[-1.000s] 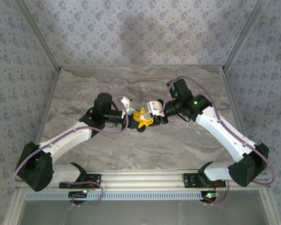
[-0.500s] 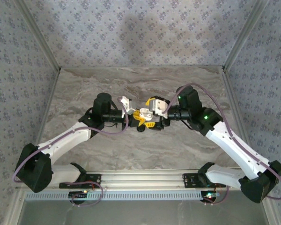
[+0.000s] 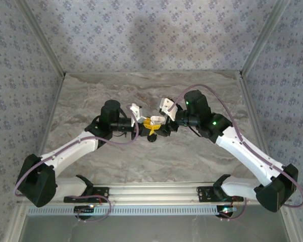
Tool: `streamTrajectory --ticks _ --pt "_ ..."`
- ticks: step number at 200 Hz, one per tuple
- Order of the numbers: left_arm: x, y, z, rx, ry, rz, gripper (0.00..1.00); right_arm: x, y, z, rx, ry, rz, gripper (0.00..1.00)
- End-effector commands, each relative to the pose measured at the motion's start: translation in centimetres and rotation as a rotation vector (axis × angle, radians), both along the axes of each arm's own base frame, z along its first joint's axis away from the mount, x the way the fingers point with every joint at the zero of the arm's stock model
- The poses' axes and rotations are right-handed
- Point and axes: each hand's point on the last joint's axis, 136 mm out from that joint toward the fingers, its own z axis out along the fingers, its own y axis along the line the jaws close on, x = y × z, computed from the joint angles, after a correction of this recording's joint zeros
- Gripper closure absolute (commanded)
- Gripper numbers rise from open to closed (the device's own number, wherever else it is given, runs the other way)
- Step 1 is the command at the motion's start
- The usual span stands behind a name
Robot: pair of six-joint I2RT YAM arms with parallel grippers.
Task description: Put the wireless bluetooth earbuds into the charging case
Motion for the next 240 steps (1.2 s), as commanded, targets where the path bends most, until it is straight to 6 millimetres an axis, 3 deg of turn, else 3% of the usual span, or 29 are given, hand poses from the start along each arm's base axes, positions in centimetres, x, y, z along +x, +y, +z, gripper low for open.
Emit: streamTrajectory --ticks 1,148,195,240 --pt "-0.4 0.1 2.2 -0.035 -0.062 -0.015 0.88 0.5 -0.3 0.9 0.018 0.003 -0.031 0.11" --pt "-0.7 0.1 2.5 -0.040 -0.070 -0.022 0.88 1.4 -1.9 0.4 0.013 0.055 -0.058 0.14" --pt "-0.9 0.1 2.5 -0.039 -0.074 -0.030 0.88 -0.5 -1.4 1.6 0.079 0.093 0.073 0.12" --pt "-1.2 0.2 3.0 -0.049 -0.087 -0.040 0.88 -1.8 -0.7 -0.2 0.057 0.210 0.161 0.13"
